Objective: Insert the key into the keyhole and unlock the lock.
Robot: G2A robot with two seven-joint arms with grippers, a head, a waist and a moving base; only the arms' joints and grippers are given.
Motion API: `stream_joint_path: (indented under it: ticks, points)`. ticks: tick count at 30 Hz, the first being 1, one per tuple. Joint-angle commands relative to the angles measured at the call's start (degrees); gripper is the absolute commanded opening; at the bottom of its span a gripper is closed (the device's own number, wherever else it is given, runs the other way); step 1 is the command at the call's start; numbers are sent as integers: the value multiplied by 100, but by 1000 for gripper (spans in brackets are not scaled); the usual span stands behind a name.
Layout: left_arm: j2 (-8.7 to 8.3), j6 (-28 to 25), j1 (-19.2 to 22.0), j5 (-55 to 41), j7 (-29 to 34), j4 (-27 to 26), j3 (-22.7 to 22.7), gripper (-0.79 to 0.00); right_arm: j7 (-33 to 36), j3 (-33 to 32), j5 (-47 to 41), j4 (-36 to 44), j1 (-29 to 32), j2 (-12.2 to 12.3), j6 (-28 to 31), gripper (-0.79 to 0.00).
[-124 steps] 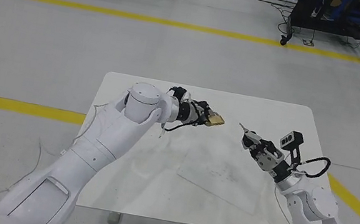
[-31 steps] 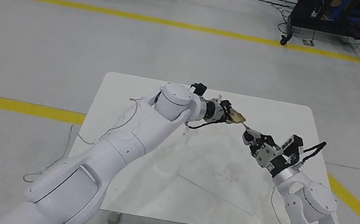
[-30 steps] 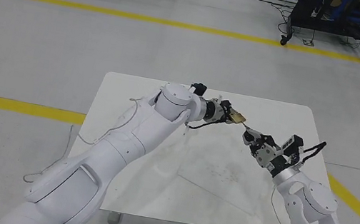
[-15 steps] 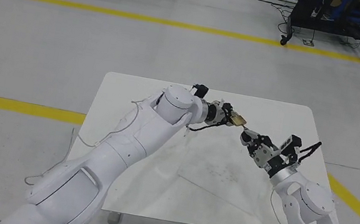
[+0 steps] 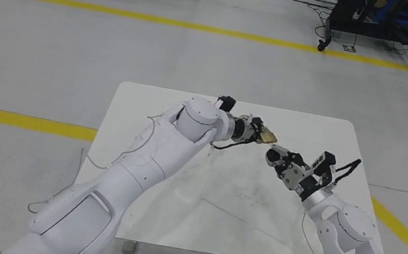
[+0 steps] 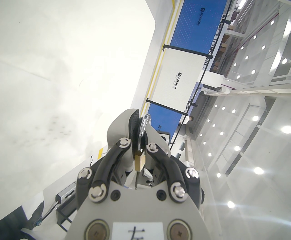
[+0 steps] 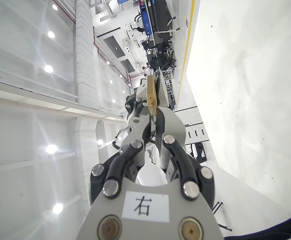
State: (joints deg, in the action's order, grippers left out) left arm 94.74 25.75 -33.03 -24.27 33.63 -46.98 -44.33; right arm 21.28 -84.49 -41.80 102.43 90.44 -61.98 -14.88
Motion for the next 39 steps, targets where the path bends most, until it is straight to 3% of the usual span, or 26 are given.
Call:
stream_joint_path:
  ticks: [1, 9, 14, 16, 19, 22, 27, 31, 39]
  points:
    - [-16, -30, -29, 12, 3, -20, -50, -785, -6, 1, 5, 1, 0, 0, 2, 0]
    - [-131, -537, -242, 105, 53, -130, -350, -785, -6, 1, 5, 1, 0, 0, 2, 0]
    - [-195, -1172, -391, 111, 303, -202, -529, -785, 554, -265, -1512, -271, 4, -58, 153, 0]
    - [-222, -1426, -411, 211, 459, -196, -555, -785, 951, -277, -1865, -383, -21, -60, -69, 0]
    - [-235, -1684, -417, 249, 754, -214, -560, -785, 1622, -323, -2234, -637, -156, -35, -629, -111]
    - [-226, -1807, -398, 216, 882, -197, -569, -785, 1853, -315, -2311, -799, -297, -18, -984, -394]
    - [-191, -1919, -338, 64, 1021, -137, -592, -785, 1792, -185, -2477, -1004, -473, -47, -1017, -434]
    - [-163, -1970, -304, 52, 1063, -77, -567, -785, 1875, -211, -2770, -1146, -511, -70, -907, -529]
    - [-129, -2055, -271, 70, 1123, 7, -546, -785, 1978, -263, -2875, -1156, -502, -81, -795, -529]
